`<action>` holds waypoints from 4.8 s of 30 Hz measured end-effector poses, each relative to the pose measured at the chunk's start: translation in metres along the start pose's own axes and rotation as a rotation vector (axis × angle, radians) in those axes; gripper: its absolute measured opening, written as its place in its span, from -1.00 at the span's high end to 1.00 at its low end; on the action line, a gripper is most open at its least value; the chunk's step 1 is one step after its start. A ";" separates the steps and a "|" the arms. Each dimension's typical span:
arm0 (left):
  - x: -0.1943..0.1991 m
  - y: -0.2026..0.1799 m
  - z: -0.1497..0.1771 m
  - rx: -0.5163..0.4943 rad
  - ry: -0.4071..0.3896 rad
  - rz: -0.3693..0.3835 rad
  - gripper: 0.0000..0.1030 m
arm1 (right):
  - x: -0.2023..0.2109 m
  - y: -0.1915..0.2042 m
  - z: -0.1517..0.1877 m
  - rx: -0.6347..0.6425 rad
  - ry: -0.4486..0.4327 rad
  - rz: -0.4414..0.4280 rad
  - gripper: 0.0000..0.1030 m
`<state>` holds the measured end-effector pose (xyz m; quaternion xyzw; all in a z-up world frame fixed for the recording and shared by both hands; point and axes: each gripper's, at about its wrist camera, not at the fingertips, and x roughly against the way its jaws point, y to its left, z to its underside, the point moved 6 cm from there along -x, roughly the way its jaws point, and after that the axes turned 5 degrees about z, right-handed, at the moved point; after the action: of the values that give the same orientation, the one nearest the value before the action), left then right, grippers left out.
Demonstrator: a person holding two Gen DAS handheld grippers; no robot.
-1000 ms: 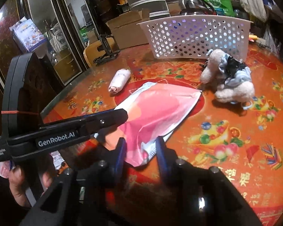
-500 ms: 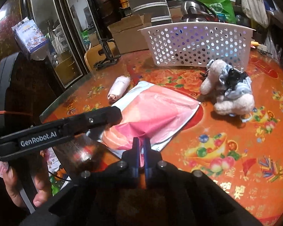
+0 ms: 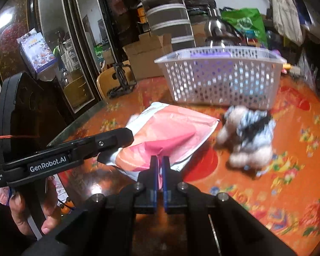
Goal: Organize soft objects
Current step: 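Carry the pink envelope and white packet into the basket and open both grippers, then move both grippers back toward the white plush toy with black cable, then grasp the white plush toy with the right gripper while the left gripper grasps its other side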
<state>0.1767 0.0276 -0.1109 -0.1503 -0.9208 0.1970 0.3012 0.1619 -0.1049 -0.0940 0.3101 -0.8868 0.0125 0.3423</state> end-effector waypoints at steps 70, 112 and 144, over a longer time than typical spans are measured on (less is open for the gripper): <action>-0.171 0.009 -0.223 -0.241 -0.028 -0.255 -0.64 | -0.086 -0.148 -0.203 0.035 -0.076 0.307 -0.33; -0.036 0.044 -0.034 -0.055 0.079 -0.332 -0.78 | 0.013 -0.129 0.012 -0.182 0.023 0.219 -0.59; -0.185 -0.076 -0.003 -0.357 0.335 -0.018 0.50 | -0.024 -0.130 -0.002 -0.171 0.124 0.189 0.35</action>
<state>0.3097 -0.1115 -0.1666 -0.2237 -0.8794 0.0005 0.4202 0.2496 -0.1964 -0.1325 0.1938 -0.8870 -0.0119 0.4190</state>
